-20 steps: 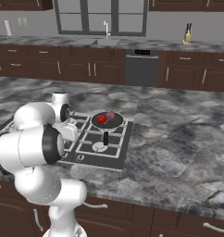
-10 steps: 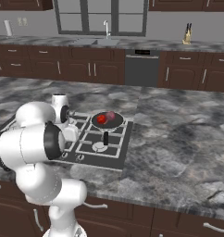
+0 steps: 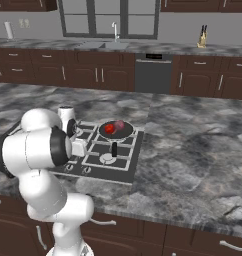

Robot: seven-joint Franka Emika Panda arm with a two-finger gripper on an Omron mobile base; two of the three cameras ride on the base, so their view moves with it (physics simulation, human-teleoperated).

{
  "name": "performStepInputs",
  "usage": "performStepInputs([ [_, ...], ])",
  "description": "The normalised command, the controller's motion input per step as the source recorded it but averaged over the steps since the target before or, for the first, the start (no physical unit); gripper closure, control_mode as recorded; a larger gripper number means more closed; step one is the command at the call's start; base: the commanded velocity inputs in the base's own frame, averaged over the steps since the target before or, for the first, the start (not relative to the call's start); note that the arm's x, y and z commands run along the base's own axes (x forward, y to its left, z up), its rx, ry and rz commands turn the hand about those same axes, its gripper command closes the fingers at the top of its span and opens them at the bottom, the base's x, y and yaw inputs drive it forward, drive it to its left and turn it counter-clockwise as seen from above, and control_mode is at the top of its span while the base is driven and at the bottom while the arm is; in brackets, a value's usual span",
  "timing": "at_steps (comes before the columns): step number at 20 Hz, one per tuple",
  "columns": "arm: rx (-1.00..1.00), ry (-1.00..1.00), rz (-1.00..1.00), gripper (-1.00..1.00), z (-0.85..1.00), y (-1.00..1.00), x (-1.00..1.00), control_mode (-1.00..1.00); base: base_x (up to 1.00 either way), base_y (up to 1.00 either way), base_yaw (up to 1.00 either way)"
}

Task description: Place the pan on the rear right burner on the stove. Then place the tomato and the onion in the pan and turn on the rear right burner.

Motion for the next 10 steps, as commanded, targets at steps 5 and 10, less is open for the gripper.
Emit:
performStepInputs([
  [5,0.00,0.03,0.00,-1.00,-0.05,0.00,-0.02,-1.00,0.00,0.00,0.00],
  [10,0.01,0.01,0.00,-1.00,-0.27,0.00,-0.10,-1.00,0.00,0.00,0.00],
])
